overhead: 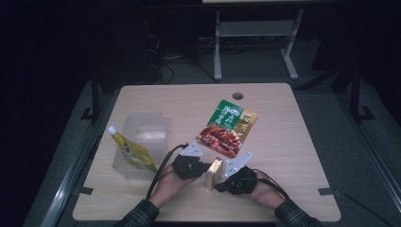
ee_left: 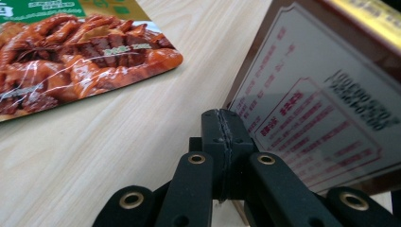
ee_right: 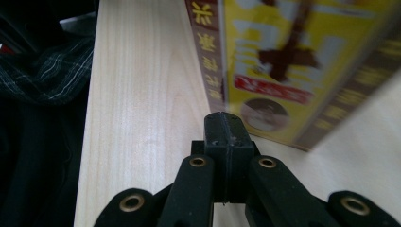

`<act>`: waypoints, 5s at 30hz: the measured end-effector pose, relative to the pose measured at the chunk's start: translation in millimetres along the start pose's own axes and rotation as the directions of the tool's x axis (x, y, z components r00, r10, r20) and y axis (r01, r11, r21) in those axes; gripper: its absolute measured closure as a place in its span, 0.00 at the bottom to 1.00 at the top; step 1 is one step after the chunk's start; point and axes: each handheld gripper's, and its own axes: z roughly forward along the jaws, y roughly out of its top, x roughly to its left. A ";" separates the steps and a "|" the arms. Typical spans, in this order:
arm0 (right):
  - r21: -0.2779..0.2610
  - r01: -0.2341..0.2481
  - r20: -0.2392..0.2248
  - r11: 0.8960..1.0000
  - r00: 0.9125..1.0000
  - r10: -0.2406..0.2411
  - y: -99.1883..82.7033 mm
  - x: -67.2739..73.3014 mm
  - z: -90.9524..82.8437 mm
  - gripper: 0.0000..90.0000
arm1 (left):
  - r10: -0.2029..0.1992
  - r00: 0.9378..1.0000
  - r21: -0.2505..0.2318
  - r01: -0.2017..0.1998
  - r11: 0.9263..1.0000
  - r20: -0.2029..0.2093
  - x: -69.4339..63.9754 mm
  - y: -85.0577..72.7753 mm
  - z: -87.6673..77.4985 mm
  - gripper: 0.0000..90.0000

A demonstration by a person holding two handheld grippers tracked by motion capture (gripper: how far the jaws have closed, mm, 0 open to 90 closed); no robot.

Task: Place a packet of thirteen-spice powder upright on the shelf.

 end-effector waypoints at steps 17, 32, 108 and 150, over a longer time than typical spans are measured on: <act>-0.060 -0.094 0.102 0.994 0.990 0.099 -8.6 -34.0 -24.8 1.00 | -0.079 0.996 0.052 0.081 0.995 -0.030 -23.5 -37.5 -48.2 0.97; -0.023 -0.024 0.086 0.999 0.996 0.026 0.2 -42.2 -7.4 1.00 | -0.010 1.000 0.109 0.013 0.994 -0.028 -33.4 -33.5 -18.3 0.99; -0.276 0.181 0.069 0.944 0.983 -0.168 118.5 -57.5 -7.3 0.75 | -0.049 0.998 0.099 0.052 0.994 -0.027 -38.6 -88.8 -89.3 0.40; -0.328 0.200 0.010 0.923 0.978 -0.208 222.7 -73.8 75.2 0.75 | -0.039 0.999 0.119 0.039 0.992 -0.005 -41.6 -86.6 -85.2 0.38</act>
